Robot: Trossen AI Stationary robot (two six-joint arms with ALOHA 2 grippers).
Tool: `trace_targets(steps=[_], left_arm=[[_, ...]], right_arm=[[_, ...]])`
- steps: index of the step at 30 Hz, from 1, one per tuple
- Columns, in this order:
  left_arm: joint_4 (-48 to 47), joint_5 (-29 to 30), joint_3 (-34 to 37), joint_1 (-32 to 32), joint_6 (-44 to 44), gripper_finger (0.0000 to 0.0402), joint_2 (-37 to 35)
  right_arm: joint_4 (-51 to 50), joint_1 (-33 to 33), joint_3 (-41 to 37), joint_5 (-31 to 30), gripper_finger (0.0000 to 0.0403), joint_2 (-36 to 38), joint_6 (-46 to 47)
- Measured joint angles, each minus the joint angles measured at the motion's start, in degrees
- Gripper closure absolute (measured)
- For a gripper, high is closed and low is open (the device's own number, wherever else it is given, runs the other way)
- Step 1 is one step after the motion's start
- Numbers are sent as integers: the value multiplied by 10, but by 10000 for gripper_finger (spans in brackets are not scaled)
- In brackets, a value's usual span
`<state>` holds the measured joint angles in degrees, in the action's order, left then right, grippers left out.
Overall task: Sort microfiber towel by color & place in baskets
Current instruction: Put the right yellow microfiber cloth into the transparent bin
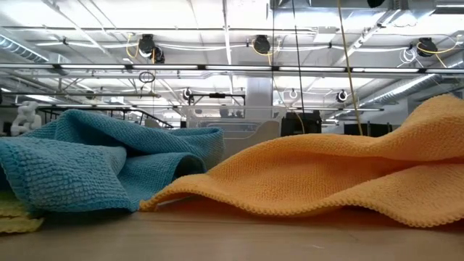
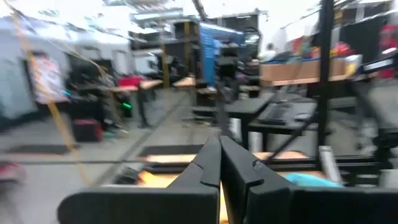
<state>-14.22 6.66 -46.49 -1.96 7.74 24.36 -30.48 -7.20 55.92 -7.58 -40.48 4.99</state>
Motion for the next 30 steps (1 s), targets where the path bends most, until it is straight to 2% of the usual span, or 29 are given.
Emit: trace_targets(steps=[7,12,16,20,23,26,28,30], left_arm=[[-8,15,-7,0,-14,400,43],[-13,61,11,1,-43,400,68],[-19,56,23,0,-73,400,90],[-14,39,37,0,-72,400,115],[3,39,53,0,-72,400,133],[24,39,63,0,-73,400,155],[29,39,68,0,-73,400,173],[37,39,70,0,-73,400,192]], right_arm=[[-24,0,-14,1,403,-3,60],[-24,0,-43,-2,403,-16,95],[-34,-4,-73,2,403,-40,147],[-88,-27,-93,2,395,-77,201],[-121,-57,-105,3,369,-113,234],[-124,-86,-111,1,325,-158,251],[-121,-100,-111,-18,289,-190,252],[-121,-107,-111,-61,248,-227,241]])
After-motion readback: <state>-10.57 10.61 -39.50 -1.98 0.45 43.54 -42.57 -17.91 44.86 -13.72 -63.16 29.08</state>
